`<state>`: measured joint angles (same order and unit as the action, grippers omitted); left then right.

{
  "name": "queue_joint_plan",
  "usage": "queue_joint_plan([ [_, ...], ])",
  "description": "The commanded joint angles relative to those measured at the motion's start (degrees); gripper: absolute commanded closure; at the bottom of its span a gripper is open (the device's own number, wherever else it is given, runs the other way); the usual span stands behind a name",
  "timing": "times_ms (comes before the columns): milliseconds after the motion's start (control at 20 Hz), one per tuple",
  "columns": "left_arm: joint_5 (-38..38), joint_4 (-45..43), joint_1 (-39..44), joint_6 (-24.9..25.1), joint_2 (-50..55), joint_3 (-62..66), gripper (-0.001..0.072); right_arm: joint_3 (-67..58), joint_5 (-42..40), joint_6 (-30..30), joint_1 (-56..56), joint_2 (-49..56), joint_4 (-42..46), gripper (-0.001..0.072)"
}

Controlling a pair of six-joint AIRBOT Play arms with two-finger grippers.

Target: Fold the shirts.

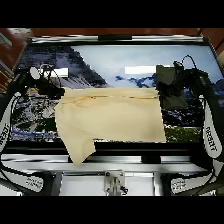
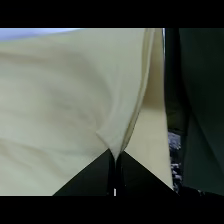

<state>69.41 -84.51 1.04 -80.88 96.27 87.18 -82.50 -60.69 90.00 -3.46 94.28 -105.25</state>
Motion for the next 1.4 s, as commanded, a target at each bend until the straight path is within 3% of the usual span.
queue_joint_plan([
  [0, 4.5, -0.2, -0.8, 3.3, -1.2, 0.0, 0.0681, 0.0, -3.8, -1.4, 0.0, 0.0, 4.9, 0.0646],
  [200, 4.6, 0.5, -3.2, 1.4, -0.7, 0.0, 0.0681, 0.0, -3.8, -1.4, 0.0, 0.1, 5.3, 0.0646],
  [500, 6.1, 4.6, -1.6, -0.9, 2.5, 0.0, 0.068, 0.0, -12.2, -1.6, 0.1, 4.1, 4.7, 0.0639],
  [550, 6.8, 4.6, -1.8, -2.1, 2.3, 0.0, 0.0617, 0.0, -12.6, -1.6, 0.1, 3.6, 4.6, 0.0529],
  [600, 7.8, 4.7, -2.1, -2.4, 1.7, 0.0, 0.0385, 0.0, -13.1, -1.4, 0.0, 2.6, 4.7, 0.0301],
  [650, 8.5, 4.7, -2.5, -2.5, 0.9, 0.0, 0.0286, 0.0, -14.0, -1.0, -0.1, 1.0, 4.8, 0.0237],
  [700, 9.4, 4.7, -3.0, -2.6, -0.4, 0.0, 0.0234, 0.0, -15.4, -0.6, -0.1, -0.7, 5.8, 0.0237],
  [750, 10.9, 5.1, -3.7, -2.5, -1.9, 0.0, 0.0232, 0.0, -18.0, 0.0, -0.1, -2.8, 7.8, 0.0204],
  [950, 17.9, 9.8, -8.0, -1.2, -10.1, -4.6, 0.0243, 1.3, -30.4, 2.0, -4.8, -8.3, 10.1, 0.0204],
  [1050, 17.4, 14.2, -11.2, -1.0, -16.7, -16.6, 0.0261, 6.8, -29.7, 2.0, -8.4, -12.7, 8.4, 0.0204],
  [1150, 14.8, 17.4, -14.2, 2.4, -23.9, -30.9, 0.0261, 14.3, -27.6, 2.2, -11.8, -17.6, 7.9, 0.0204],
  [1350, 7.1, 17.7, -18.1, 6.3, -34.5, -50.7, 0.026, 23.0, -23.9, 4.5, -15.8, -23.9, 3.9, 0.0204],
])
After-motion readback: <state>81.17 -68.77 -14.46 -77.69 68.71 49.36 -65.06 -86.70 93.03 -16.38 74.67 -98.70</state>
